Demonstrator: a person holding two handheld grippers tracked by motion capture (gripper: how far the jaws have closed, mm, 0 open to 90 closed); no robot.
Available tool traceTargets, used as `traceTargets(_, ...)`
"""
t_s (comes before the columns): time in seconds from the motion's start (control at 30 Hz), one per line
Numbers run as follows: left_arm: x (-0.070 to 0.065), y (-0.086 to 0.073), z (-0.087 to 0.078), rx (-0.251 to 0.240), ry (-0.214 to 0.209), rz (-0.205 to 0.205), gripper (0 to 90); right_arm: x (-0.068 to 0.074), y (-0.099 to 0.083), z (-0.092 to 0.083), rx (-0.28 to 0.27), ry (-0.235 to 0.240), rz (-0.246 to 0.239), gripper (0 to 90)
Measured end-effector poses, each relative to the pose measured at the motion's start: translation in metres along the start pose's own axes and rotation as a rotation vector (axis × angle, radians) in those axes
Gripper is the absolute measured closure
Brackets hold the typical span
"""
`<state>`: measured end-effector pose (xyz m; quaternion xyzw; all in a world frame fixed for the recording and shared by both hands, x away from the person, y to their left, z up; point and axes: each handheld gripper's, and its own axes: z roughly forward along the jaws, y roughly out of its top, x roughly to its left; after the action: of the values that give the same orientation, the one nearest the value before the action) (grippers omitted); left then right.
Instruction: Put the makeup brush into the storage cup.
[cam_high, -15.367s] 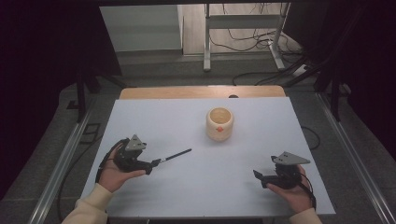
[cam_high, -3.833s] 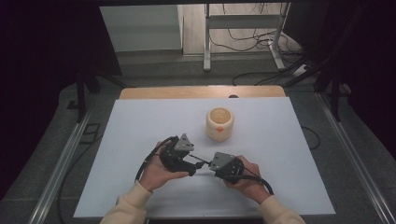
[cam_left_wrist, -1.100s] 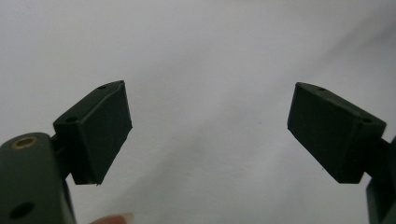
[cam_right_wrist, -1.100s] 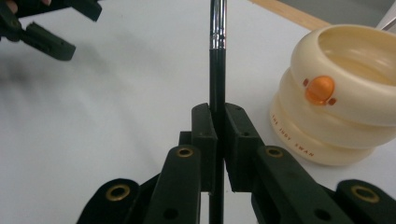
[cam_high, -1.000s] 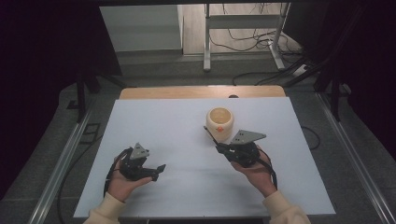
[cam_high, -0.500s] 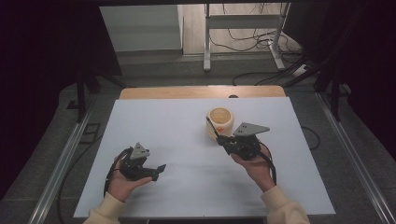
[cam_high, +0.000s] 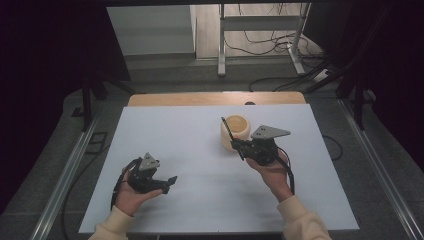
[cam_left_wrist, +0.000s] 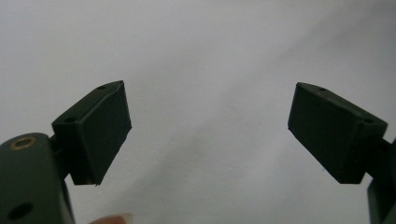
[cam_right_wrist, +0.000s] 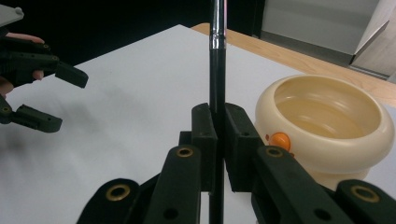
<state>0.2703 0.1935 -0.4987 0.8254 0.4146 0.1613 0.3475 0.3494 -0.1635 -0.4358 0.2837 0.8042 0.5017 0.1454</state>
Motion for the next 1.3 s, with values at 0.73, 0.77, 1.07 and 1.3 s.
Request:
traceTargets(0.73,0.001,0.0,-0.001,0.001,-0.002,0.001,13.3,-0.007,0.011,0.007,-0.036,-0.007,0.024,83.1)
traceTargets(0.77,0.001,0.0,-0.001,0.0,-0.003,-0.001,13.3,-0.008,0.011,0.008,-0.038,-0.009,0.026,83.2)
traceTargets(1.07,0.0,0.0,0.001,0.003,-0.004,0.002,13.3,-0.013,0.013,0.008,-0.054,-0.022,0.042,83.1)
traceTargets(1.3,0.001,0.0,0.0,0.001,-0.002,-0.004,13.2,-0.018,0.014,0.009,-0.062,-0.037,0.058,83.1)
